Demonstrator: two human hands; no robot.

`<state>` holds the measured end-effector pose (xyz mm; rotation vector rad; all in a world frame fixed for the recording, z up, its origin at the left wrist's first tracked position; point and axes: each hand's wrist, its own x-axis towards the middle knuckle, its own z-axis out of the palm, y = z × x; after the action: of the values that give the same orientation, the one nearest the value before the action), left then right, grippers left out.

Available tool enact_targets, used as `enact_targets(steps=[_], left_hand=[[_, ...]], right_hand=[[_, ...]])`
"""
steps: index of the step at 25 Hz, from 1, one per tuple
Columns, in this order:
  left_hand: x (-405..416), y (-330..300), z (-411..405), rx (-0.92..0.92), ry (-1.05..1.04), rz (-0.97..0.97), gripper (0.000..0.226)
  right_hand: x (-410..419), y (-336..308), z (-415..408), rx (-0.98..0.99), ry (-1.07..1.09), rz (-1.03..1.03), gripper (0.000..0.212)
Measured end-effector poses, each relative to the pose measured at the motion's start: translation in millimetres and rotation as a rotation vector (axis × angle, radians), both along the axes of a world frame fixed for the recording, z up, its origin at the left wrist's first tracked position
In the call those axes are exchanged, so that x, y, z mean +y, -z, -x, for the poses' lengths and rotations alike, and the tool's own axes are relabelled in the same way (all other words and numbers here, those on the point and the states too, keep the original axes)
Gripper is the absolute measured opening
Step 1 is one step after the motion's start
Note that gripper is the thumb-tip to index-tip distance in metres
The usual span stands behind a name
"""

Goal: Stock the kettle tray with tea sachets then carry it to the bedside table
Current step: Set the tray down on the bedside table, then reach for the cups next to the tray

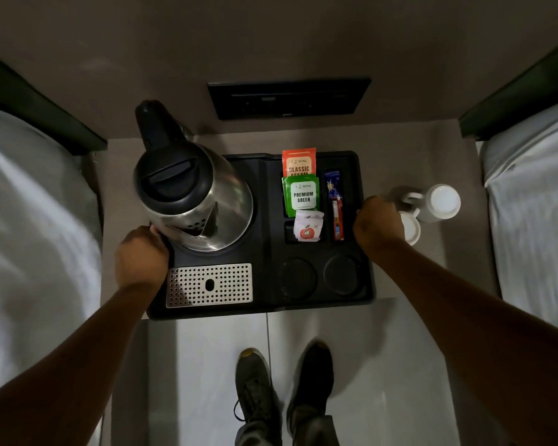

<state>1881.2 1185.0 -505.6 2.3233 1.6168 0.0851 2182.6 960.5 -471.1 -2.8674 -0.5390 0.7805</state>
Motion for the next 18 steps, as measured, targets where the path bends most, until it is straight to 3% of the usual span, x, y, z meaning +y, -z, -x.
enact_targets(steps=[6, 10, 11, 13, 15, 18], left_hand=[[0, 5, -6, 0.041, -0.05, 0.059, 0.025], [-41, -9, 11, -0.116, -0.339, -0.041, 0.046], [-75, -18, 9, -0.16, -0.324, -0.06, 0.054], [-164, -36, -16, -0.267, -0.004, 0.082, 0.057], [-239, -39, -74, -0.267, 0.39, 0.234, 0.063], [-265, -35, -197, -0.204, 0.622, 0.179, 0.09]], right_hand=[[1, -3, -9, 0.034, 0.01, -0.038, 0.015], [-33, -32, -45, -0.182, -0.09, -0.203, 0.012], [-47, -40, -61, -0.258, -0.088, -0.197, 0.012], [-71, -44, -90, -0.292, -0.046, -0.079, 0.045], [-87, -34, -110, -0.163, -0.167, 0.147, 0.078], [-99, -9, -125, -0.012, -0.309, 0.193, 0.091]])
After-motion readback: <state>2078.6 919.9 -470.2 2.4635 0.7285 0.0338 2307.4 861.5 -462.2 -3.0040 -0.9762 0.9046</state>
